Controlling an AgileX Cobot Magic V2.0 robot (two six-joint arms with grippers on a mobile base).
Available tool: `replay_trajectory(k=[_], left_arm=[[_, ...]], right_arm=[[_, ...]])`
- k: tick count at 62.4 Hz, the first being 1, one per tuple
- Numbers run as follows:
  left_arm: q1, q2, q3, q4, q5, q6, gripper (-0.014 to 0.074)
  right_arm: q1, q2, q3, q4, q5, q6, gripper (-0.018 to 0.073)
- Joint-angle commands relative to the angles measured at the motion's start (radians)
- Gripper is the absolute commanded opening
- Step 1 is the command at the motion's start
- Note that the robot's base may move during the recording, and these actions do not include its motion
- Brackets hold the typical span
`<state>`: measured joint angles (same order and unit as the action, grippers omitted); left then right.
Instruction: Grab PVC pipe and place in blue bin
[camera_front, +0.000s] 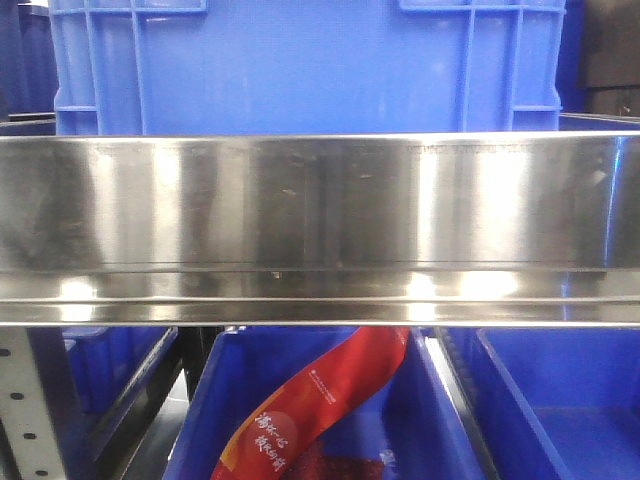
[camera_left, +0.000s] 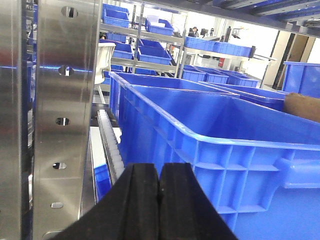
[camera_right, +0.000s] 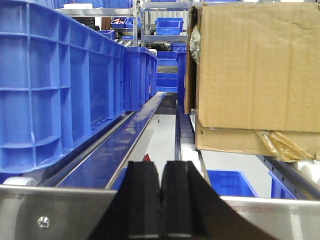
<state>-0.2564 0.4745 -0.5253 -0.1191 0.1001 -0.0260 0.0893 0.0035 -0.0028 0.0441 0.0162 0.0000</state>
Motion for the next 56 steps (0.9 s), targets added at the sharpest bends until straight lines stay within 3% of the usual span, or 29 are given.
replay_trajectory(k=[1,16,38,47,56], left_arm=[[0.004,-0.005,0.002,0.003,-0.019,0.000,-0.0111],[0.024,-0.053,0.100,0.131,-0.021,0.000,-0.0111],[0.262,-0.341,0.397,0.131,-0.046,0.000,-0.0111],[0.264,-0.474,0.489,0.131,-0.046,0.000,-0.0111],[0.264,-0.474,0.525,0.127,-0.082,0.000,-0.0111]], right_arm=[[0.002,-0.004,0.003,0.005,-0.016,0.000,-0.0167],[0.002,-0.004,0.003,0.005,-0.016,0.000,-0.0167],[0.002,-0.004,0.003,0.005,-0.016,0.000,-0.0167],[0.002,-0.004,0.003,0.005,-0.016,0.000,-0.0167],[0.002,-0.004,0.003,0.005,-0.016,0.000,-0.0167]])
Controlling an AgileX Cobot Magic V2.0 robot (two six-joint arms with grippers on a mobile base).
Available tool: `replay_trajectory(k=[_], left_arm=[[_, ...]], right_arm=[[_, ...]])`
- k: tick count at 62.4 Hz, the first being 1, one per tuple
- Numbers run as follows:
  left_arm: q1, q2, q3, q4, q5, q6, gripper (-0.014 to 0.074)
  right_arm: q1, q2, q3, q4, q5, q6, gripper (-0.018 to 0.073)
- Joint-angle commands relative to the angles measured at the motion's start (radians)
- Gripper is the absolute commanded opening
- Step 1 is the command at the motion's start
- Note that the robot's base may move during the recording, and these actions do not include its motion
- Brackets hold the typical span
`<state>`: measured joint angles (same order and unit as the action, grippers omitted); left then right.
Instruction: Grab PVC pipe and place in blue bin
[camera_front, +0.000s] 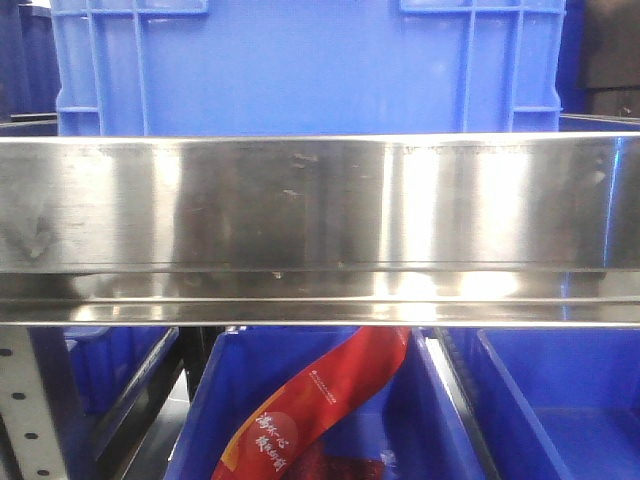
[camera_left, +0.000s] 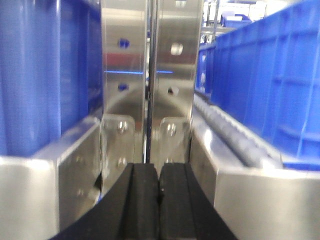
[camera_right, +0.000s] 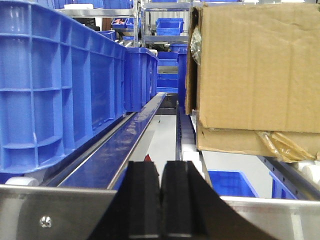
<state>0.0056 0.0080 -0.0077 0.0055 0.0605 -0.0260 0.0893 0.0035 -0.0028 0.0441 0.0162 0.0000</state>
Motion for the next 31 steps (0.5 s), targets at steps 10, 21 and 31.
replay_trajectory(k=[10,21,31], left_arm=[[0.002,-0.008,0.008,0.002,-0.097,0.000,-0.0111],[0.002,-0.008,0.008,0.002,-0.097,0.000,-0.0111],[0.002,-0.008,0.008,0.002,-0.097,0.000,-0.0111]], right_arm=[[0.002,-0.004,0.003,0.005,-0.016,0.000,-0.0167],[0.002,-0.004,0.003,0.005,-0.016,0.000,-0.0167],[0.002,-0.004,0.003,0.005,-0.016,0.000,-0.0167]])
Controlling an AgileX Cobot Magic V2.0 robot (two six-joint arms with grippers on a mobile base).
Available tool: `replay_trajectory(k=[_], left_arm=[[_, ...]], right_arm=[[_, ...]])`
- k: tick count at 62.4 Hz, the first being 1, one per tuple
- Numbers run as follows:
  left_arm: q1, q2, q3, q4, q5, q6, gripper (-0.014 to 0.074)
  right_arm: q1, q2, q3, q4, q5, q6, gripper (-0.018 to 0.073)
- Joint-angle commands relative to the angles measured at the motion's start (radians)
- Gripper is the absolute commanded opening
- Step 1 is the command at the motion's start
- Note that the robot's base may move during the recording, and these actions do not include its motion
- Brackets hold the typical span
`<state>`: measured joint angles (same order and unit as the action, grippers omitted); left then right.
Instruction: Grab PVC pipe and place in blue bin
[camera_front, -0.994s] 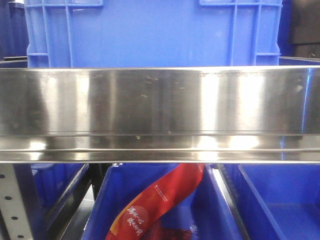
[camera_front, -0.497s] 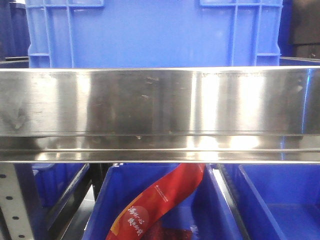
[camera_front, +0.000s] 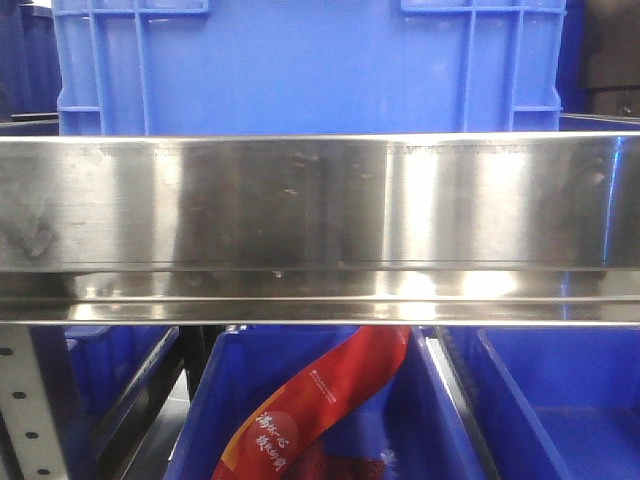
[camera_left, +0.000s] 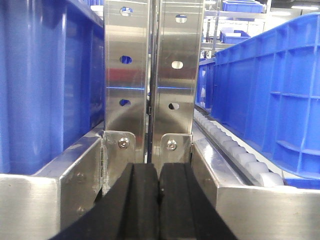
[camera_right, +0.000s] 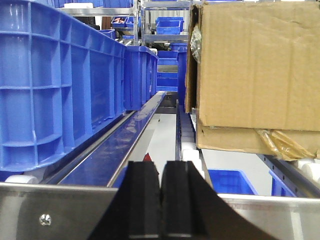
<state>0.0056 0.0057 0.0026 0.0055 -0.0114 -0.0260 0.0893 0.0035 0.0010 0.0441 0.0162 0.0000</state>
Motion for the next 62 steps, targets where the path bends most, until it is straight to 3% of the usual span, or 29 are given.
replay_trajectory(k=[1,62], left_arm=[[0.002,-0.006,-0.003,0.002,-0.025,0.000,-0.0111],[0.002,-0.006,-0.003,0.002,-0.025,0.000,-0.0111]], right_arm=[[0.002,-0.004,-0.001,0.005,-0.016,0.000,-0.0167],[0.002,-0.004,-0.001,0.005,-0.016,0.000,-0.0167]])
